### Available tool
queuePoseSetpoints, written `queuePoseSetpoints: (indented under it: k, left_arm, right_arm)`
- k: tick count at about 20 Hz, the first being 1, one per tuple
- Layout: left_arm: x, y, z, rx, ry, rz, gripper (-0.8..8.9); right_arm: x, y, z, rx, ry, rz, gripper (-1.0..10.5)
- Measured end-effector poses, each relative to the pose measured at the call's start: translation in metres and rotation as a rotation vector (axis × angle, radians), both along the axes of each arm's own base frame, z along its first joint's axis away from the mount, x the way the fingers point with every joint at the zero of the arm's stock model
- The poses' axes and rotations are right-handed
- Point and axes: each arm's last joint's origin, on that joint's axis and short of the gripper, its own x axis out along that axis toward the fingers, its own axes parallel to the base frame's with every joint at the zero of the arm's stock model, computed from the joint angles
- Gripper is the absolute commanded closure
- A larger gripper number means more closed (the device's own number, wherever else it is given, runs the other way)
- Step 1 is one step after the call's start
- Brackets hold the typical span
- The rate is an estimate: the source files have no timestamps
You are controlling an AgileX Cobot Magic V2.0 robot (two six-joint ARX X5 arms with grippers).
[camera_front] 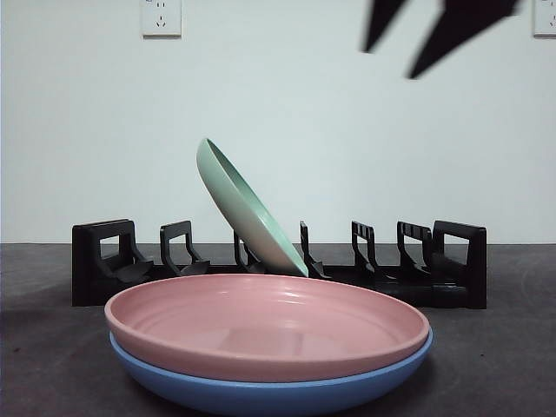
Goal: Place the plate
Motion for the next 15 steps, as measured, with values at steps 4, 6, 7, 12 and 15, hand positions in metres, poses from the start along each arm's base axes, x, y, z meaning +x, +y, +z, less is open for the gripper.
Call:
queuePoseSetpoints:
  k: [4, 6, 7, 12, 15]
  left_arm:
    - [-0.002, 0.001, 0.000, -0.008, 0.008, 0.009, 4.38]
    - [-0.002, 0.001, 0.000, -0.010, 0.009, 0.011, 4.38]
    - [-0.002, 0.001, 0.000, -0.010, 0.009, 0.011, 4.38]
    - [-0.003, 0.001, 0.000, -0.011, 0.008, 0.011, 4.38]
    - [-0.003, 0.001, 0.000, -0.019, 0.011, 0.019, 4.38]
  right_arm:
    - [0.024, 0.056, 0.007, 0.011, -0.013, 0.076, 6.5]
    - [0.030, 0.081, 0.010, 0.014, -0.072, 0.086, 6.5]
    - [0.033, 0.092, 0.009, 0.020, -0.093, 0.091, 6.5]
    - [0.047, 0.128, -0.008, 0.048, -0.128, 0.086, 6.5]
    - [0.055, 0.137, -0.023, 0.037, -0.109, 0.076, 6.5]
